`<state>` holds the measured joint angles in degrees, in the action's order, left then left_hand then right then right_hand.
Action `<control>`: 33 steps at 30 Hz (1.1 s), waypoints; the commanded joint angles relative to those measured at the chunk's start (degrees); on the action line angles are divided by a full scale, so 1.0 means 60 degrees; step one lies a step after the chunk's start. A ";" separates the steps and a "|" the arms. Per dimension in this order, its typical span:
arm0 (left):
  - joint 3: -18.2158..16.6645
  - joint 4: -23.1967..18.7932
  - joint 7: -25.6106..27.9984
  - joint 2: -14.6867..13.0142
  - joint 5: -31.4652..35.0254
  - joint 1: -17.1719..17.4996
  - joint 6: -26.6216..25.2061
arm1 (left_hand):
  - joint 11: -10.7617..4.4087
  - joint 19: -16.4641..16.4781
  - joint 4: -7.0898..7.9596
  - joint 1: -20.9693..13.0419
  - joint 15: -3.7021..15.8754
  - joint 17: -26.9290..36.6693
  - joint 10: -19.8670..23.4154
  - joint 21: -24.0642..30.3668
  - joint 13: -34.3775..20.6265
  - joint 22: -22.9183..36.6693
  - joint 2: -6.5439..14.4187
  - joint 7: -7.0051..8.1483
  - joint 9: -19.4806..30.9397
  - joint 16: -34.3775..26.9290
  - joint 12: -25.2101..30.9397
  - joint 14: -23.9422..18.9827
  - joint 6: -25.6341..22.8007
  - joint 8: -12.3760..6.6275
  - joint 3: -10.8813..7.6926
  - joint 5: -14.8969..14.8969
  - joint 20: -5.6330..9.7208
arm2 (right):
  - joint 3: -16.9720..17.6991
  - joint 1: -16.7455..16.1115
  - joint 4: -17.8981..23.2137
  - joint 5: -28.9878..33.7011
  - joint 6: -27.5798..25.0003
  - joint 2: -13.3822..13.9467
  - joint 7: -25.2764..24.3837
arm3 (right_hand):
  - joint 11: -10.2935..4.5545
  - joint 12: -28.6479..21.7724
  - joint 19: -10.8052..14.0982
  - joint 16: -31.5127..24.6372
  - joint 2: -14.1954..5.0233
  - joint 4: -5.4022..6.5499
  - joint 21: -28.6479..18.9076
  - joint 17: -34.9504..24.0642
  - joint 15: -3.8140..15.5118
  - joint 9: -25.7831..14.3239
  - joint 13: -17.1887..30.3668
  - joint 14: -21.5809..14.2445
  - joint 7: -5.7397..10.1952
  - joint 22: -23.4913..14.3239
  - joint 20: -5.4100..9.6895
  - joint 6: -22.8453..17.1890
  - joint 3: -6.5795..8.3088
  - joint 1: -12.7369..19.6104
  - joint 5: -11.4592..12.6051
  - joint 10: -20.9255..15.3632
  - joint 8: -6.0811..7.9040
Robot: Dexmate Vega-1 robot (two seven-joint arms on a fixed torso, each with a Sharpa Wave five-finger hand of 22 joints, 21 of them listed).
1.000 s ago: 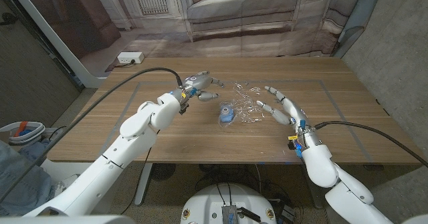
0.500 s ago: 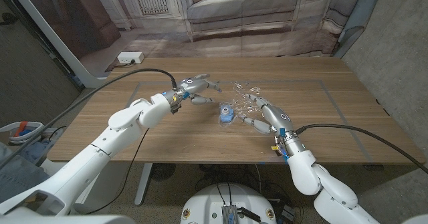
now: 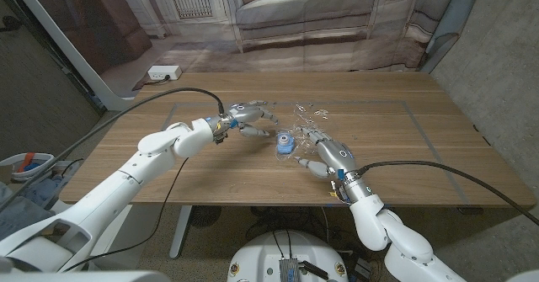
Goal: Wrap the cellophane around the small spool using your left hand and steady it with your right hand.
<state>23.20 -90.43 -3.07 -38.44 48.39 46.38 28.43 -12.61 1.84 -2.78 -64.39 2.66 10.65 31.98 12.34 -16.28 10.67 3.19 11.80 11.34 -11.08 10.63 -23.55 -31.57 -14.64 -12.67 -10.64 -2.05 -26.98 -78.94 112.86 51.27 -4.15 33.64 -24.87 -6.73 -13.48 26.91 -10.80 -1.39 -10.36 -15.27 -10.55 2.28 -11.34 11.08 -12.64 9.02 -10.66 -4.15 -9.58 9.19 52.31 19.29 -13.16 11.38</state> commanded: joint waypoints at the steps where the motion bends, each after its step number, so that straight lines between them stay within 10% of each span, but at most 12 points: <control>1: 0.0348 0.0870 0.0475 0.0379 0.0135 -0.0334 0.0514 | 0.0034 0.0068 -0.0080 -0.0068 0.1070 0.0036 0.0114 0.0028 0.0000 0.0003 0.0054 0.0066 0.0048 -0.0072 0.0101 -0.0100 -0.0073 -0.0061 -0.0055 -0.0057 -0.0026 | -0.0619 0.0599 -0.0790 0.0010 -0.0106 -0.0035 -0.0479 | -0.0104 -0.0012 0.0086 -0.0061 0.0061 0.0016 -0.0065 -0.0017 0.0438 -0.0042 0.0030 -0.0176 0.0071 -0.0004 0.0062 0.0038 0.0041 0.0155 0.0075 -0.0104 0.0050; 33: 0.0846 0.1486 0.0213 0.0499 0.0625 -0.0897 0.0543 | 0.0052 -0.0246 -0.0231 -0.0085 0.0914 0.0068 -0.0757 -0.0111 0.0396 0.0007 -0.0065 0.0055 0.0050 0.0092 -0.0061 0.0542 0.0869 0.0385 -0.0045 -0.0012 -0.0218 | -0.1163 0.1543 -0.1851 -0.0743 -0.0200 -0.0403 -0.0572 | -0.0227 -0.0293 0.0976 -0.0234 0.0280 0.0411 -0.0226 -0.0093 0.0693 -0.0054 0.0034 -0.1115 0.0214 -0.0037 0.0600 -0.0620 -0.0216 0.0042 0.0167 -0.0986 0.0235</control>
<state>26.56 -82.87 0.20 -35.09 49.98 43.52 31.51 -12.24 1.28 -3.84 -65.37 2.48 10.81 29.05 11.91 -14.14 10.68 3.56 12.15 11.33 -10.79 10.57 -21.40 -27.97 -12.92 -13.18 -10.63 -3.21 -33.52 -71.01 102.88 48.29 -5.07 31.55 -29.17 -8.21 -14.83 32.74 -11.91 0.06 -8.13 -16.32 -10.81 2.35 -11.61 11.07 -18.85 10.24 -10.82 -0.20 -12.92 7.90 52.67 19.74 -18.55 12.53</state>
